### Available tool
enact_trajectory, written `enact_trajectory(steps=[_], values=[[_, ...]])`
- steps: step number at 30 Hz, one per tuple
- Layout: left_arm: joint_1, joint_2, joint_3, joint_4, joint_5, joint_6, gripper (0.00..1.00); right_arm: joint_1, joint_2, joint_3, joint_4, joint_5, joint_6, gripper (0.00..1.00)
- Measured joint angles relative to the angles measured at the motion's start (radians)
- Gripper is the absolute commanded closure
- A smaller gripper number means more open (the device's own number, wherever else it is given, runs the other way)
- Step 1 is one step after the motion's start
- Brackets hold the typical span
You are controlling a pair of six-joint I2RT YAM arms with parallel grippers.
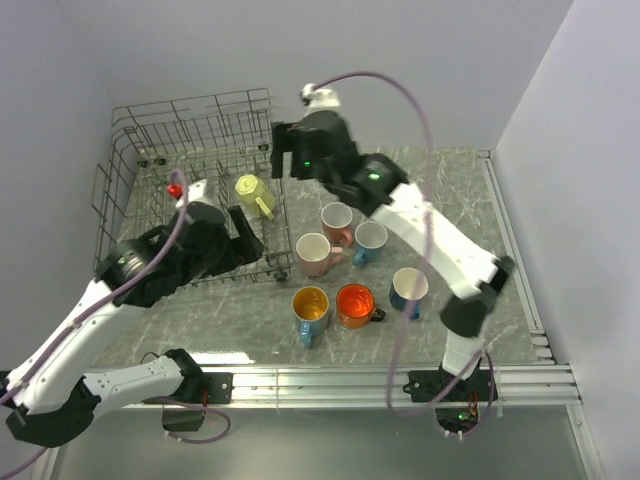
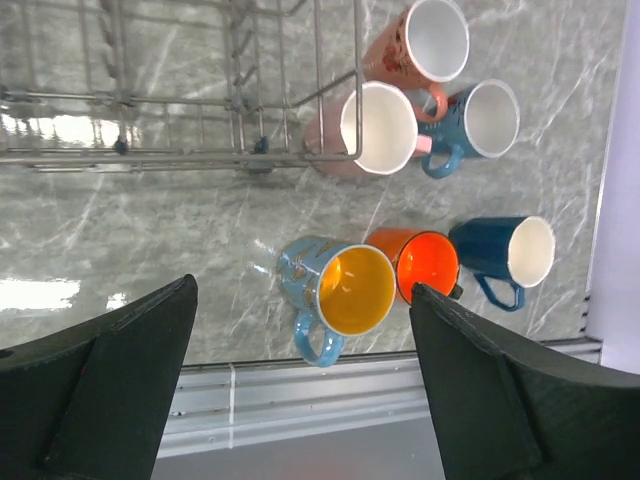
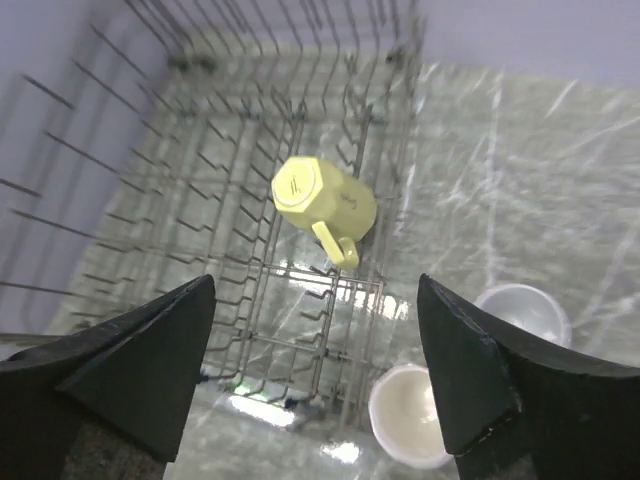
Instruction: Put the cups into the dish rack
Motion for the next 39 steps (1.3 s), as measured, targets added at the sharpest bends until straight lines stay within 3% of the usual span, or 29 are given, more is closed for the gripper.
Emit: enact_trajectory(steps=[1, 5, 13, 17, 22, 26, 30, 35, 39], values=[[-0.002, 0.014, -0.007, 0.013, 0.011, 0.003, 0.12, -0.002, -0.053, -0.018, 0.0, 0.004, 0.001, 0.03], [-0.066, 0.084, -0.082, 0.065, 0.035, -0.004, 0.14, -0.018, -0.27, -0.185, 0.001, 0.023, 0.018, 0.0], [-0.264, 0.18, -0.249, 0.134, 0.048, -0.083, 0.14, -0.087, -0.623, -0.687, -0.02, -0.008, 0.098, 0.0], [-0.274, 0.207, -0.274, 0.179, 0.052, -0.099, 0.14, -0.098, -0.72, -0.78, -0.045, -0.046, 0.121, 0.0], [-0.275, 0.256, -0.246, 0.158, 0.024, -0.113, 0.09, -0.093, -0.827, -0.876, -0.019, -0.241, 0.132, 0.02], [-0.26, 0.236, -0.182, 0.076, -0.026, -0.127, 0.08, 0.0, -0.818, -0.978, -0.026, -0.345, 0.217, 0.06], [-0.192, 0.118, -0.142, 0.01, -0.071, -0.149, 0.06, 0.123, -0.722, -1.038, -0.029, -0.384, 0.333, 0.09], [-0.106, -0.058, -0.132, -0.04, -0.093, -0.171, 0.07, 0.256, -0.576, -0.984, -0.06, -0.372, 0.455, 0.16], [-0.086, -0.101, -0.122, -0.074, -0.092, -0.166, 0.07, 0.333, -0.452, -0.904, -0.089, -0.34, 0.538, 0.21]])
